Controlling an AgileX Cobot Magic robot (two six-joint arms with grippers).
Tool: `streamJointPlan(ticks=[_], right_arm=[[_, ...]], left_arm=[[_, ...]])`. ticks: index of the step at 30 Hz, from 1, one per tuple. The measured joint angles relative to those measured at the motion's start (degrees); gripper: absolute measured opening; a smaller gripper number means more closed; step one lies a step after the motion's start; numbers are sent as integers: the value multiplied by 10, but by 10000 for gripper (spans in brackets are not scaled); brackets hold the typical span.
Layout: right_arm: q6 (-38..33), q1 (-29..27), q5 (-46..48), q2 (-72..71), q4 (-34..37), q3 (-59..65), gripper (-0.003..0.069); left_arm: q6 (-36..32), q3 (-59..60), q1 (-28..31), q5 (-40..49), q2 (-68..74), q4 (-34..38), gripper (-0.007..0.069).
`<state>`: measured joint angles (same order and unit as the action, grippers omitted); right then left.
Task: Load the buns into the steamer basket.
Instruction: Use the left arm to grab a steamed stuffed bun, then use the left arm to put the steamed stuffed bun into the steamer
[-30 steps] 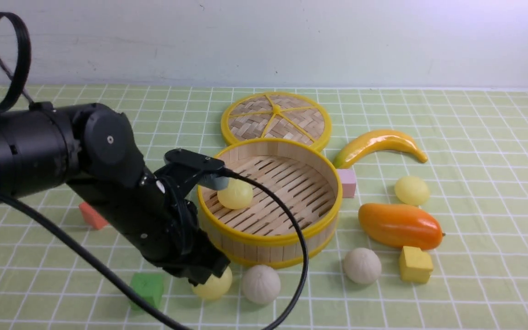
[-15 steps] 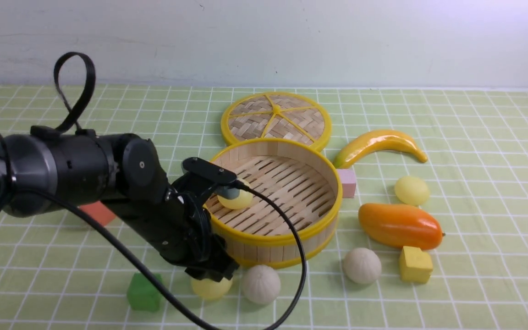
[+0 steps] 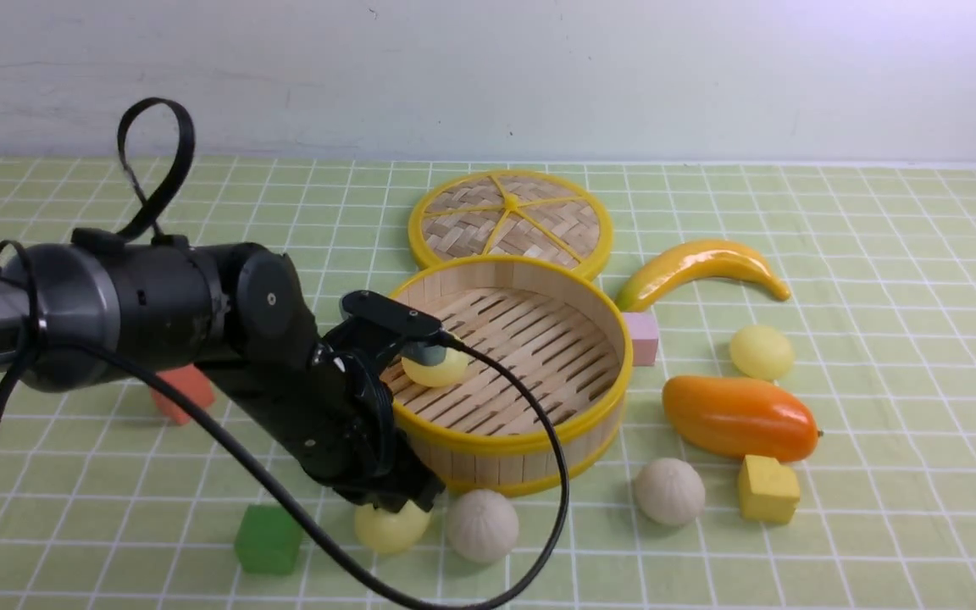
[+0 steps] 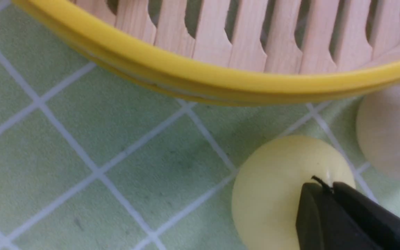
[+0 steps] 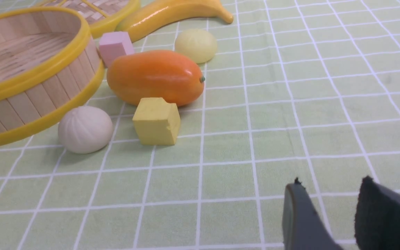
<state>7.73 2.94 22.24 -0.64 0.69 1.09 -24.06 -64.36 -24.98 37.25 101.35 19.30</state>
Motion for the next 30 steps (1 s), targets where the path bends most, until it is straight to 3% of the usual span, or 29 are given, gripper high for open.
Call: streamJointPlan(ticks=[4,10,20,26,30], right_arm=[[0,0,0,0,0,0,241],[0,0,0,0,0,0,241],[0,0,0,0,0,0,241],[0,0,0,0,0,0,241],[0,0,0,0,0,0,241]], left_arm=[[29,-37,-1,64,-56,-3,-13],[25,-98,-14,50,-67,-3,-13],[13,-212,-19,1,108,10,14],[13,-234,-19,12,138,10,141],[25,-247,-19,31,122,1,307]])
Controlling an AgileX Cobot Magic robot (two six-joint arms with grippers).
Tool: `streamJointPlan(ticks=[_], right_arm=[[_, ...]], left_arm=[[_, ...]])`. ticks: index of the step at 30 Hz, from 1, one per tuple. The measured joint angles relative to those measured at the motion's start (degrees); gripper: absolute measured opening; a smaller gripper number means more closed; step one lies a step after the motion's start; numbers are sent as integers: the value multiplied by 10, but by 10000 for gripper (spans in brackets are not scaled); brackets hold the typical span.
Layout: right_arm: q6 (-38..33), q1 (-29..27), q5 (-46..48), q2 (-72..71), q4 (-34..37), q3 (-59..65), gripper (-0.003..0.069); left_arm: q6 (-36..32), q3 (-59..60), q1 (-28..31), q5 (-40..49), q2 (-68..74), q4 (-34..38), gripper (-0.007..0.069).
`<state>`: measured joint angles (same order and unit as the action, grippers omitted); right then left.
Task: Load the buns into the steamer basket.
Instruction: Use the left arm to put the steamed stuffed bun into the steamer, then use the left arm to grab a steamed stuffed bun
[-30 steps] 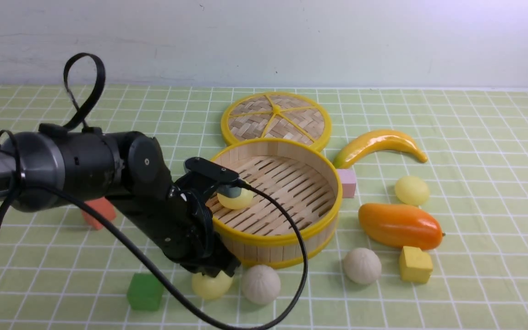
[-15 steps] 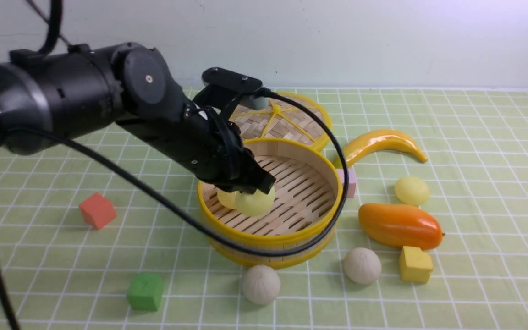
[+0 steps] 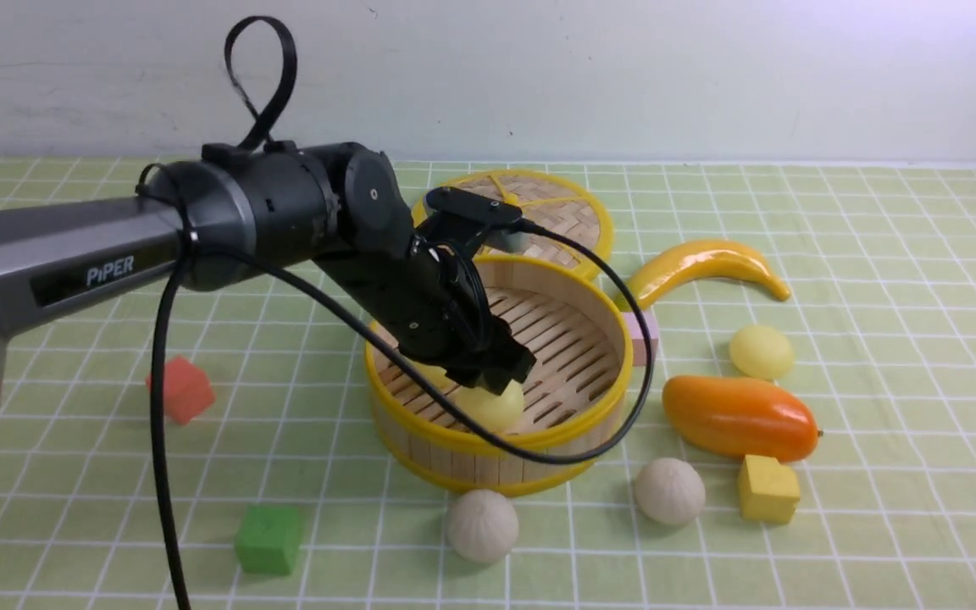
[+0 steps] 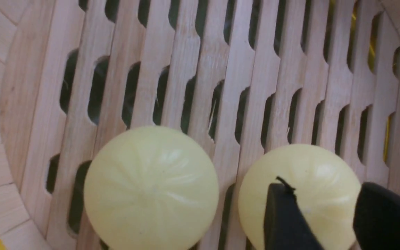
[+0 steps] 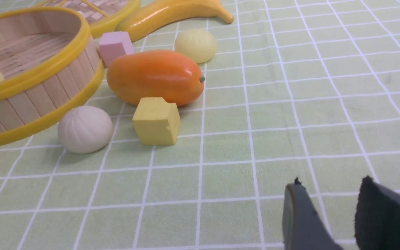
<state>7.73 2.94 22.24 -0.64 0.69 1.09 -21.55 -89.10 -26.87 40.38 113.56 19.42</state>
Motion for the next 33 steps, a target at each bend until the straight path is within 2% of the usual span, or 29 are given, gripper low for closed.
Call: streamJointPlan(ticks=[3,4,5,6,7,10,13,16,17,19,20,23,24,26,33], right_arm=[[0,0,0,0,0,0,241],[0,0,0,0,0,0,241],[0,0,0,0,0,0,241],[0,0,0,0,0,0,241],[0,0,0,0,0,0,241],[0,0,0,0,0,0,241],[0,0,0,0,0,0,241],[0,0,0,0,0,0,241],[0,0,0,0,0,0,241],[0,0,0,0,0,0,241],[0,0,0,0,0,0,241],[0,0,0,0,0,0,241],[0,0,0,0,0,0,241],[0,0,0,0,0,0,241],[0,0,0,0,0,0,241]], left_arm=[[29,-3,0,17,-28,-7,324],[45,-4,0,31,-52,-15,300],[64,-4,0,44,-76,-26,242],[64,-4,0,47,-80,-28,242],[85,-4,0,69,-112,-41,141],[108,20,-6,105,-169,-57,-14],[124,58,-28,111,-196,-76,-13],[189,130,-115,94,-203,-116,-13],[199,131,-120,94,-201,-118,-13],[270,138,-163,99,-177,-153,-13],[276,138,-165,99,-174,-157,-13],[353,138,-175,98,-131,-218,-8],[356,138,-173,98,-129,-221,-3],[371,138,-162,95,-102,-235,56],[375,131,-136,63,-73,-205,295]])
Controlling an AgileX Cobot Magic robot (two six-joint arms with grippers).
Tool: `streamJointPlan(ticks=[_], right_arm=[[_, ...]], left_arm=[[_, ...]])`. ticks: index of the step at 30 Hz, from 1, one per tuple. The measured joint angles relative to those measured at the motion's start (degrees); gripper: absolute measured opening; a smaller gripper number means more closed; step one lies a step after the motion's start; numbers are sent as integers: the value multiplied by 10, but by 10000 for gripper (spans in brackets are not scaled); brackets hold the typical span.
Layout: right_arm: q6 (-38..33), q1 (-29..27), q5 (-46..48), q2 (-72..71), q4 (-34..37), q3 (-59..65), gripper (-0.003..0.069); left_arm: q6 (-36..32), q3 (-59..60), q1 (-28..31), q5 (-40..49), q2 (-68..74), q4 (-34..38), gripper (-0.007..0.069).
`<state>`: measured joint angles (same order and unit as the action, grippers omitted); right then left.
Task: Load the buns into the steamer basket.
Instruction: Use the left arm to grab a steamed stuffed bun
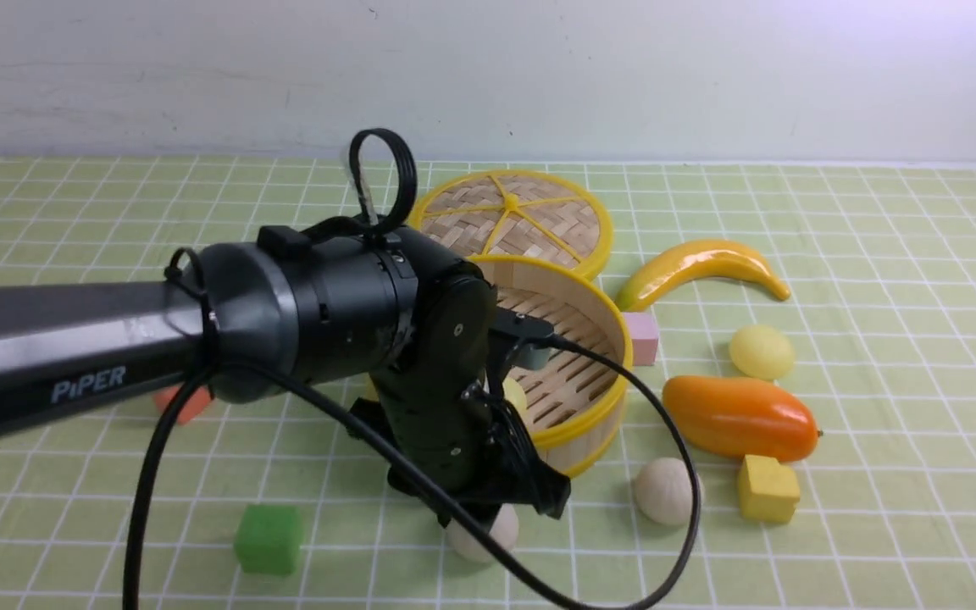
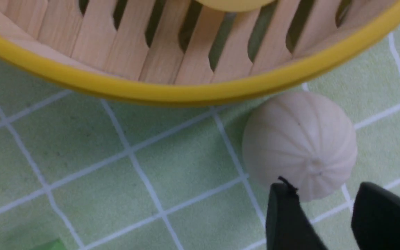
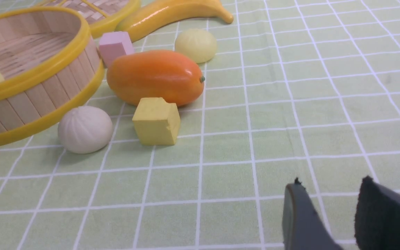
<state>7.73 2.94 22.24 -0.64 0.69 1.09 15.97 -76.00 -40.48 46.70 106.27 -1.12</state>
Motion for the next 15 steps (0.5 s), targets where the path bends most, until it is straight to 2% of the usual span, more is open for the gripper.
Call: streamJointPlan(ticks=[3,6,10,15], right_arm=[[0,0,0,0,0,0,241],[0,0,0,0,0,0,241],[0,0,0,0,0,0,241],[0,0,0,0,0,0,241]], left_arm=[[0,0,0,-16,4,1,344],[0,0,0,-32,6,2,350],[0,0,0,-55,16,-7,335],[1,0,0,-65,40,-30,276]])
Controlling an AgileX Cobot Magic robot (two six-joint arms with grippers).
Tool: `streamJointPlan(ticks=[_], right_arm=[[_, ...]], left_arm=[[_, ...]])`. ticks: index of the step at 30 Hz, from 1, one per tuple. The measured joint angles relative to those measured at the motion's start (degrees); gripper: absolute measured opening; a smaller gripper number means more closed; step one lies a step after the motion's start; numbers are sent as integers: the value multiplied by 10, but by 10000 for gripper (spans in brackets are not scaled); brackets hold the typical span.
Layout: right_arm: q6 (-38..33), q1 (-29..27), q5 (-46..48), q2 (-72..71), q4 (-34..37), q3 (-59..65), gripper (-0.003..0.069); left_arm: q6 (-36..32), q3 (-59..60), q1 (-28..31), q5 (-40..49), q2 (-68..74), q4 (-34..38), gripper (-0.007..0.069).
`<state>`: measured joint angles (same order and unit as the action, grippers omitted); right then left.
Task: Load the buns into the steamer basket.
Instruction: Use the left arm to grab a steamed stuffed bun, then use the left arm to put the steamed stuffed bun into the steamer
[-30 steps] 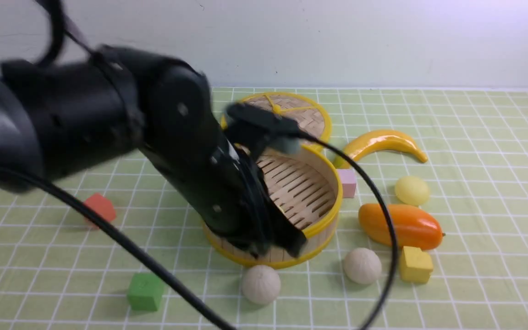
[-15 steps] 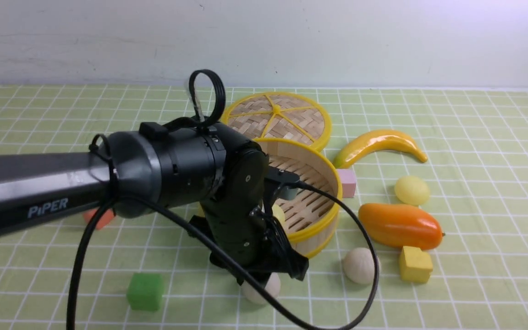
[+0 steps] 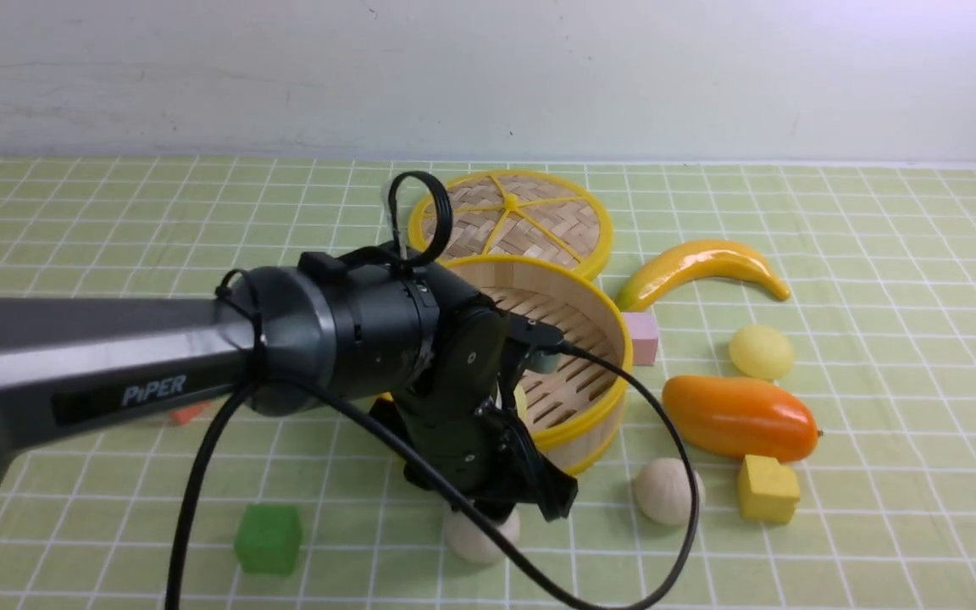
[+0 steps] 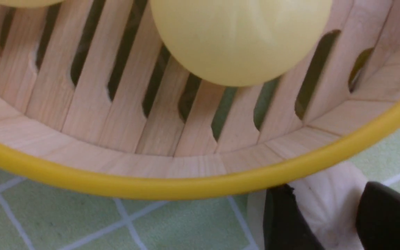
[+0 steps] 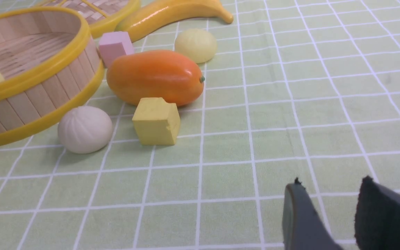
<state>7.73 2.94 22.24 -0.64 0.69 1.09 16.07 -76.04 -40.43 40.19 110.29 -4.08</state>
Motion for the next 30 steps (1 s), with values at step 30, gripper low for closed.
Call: streamJointPlan(ticks=[30], right_arm=[[0,0,0,0,0,0,241]], left_arm=[[-57,-309,29,85,103,-10,-8]])
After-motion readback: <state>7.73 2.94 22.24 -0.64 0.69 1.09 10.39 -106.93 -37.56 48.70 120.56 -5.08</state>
